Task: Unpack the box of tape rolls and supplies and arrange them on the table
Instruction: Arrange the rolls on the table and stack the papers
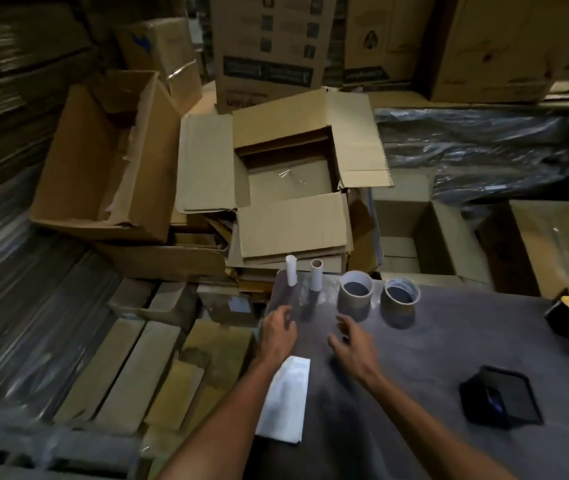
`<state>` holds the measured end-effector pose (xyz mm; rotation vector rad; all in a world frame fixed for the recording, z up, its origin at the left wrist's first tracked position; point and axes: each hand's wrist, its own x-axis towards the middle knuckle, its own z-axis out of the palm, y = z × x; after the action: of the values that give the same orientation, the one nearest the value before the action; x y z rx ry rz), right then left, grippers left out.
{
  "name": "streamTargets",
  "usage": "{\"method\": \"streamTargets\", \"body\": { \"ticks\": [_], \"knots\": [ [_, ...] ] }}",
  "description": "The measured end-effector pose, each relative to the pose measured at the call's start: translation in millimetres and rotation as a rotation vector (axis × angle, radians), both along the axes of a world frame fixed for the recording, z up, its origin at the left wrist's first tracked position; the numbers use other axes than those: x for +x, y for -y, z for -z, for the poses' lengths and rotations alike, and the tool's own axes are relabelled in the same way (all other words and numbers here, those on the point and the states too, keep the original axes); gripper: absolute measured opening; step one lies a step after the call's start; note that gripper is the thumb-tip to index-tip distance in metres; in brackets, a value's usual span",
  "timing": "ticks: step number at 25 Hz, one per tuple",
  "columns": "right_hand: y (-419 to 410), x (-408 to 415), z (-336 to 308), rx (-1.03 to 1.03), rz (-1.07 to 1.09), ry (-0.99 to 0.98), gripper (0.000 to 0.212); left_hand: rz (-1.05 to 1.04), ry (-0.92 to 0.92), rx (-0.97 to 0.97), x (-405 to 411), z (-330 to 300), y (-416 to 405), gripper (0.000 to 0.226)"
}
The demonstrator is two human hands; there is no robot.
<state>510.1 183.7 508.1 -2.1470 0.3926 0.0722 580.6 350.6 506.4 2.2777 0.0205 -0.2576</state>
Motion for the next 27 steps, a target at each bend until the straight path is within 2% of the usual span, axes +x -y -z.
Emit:
{"method": "streamTargets", "body": {
  "ticks": [3, 6, 10, 14, 16, 17, 20, 22, 27],
  "knots": [
    [-10, 45, 8, 0.042, 0.041, 0.038, 0.051, -0.065, -0.068, -0.074, 38, 24, 0, 0.039],
    [-15, 77, 27, 0.067, 0.049, 0.047, 0.06, -0.066, -0.096, -0.123, 70, 46, 2, 0.054],
    [-16, 111, 57, 0.038, 0.037, 0.031, 0.077, -0.1, -0.047, -0.176, 108, 54, 9, 0.081],
    [-16, 139, 70, 0.092, 0.059, 0.042, 0.087, -0.074, -0.002, -0.187, 140, 56, 15, 0.088],
    [-17, 152, 71, 0.141, 0.135, 0.05, 0.078, -0.053, 0.03, -0.161, 147, 57, 19, 0.076],
    [-18, 158, 72, 0.148, 0.182, 0.063, 0.071, -0.04, 0.053, -0.147, 149, 60, 22, 0.061],
    [-15, 167, 75, 0.137, 0.254, 0.103, 0.031, 0.024, 0.044, -0.142, 150, 64, 24, 0.027],
    [-14, 162, 70, 0.136, 0.245, 0.115, 0.017, 0.054, 0.021, -0.162, 145, 65, 23, 0.024],
    [-2, 99, 60, 0.108, 0.126, 0.195, 0.014, 0.136, -0.001, -0.111, 96, 61, 21, 0.031]
  ]
}}
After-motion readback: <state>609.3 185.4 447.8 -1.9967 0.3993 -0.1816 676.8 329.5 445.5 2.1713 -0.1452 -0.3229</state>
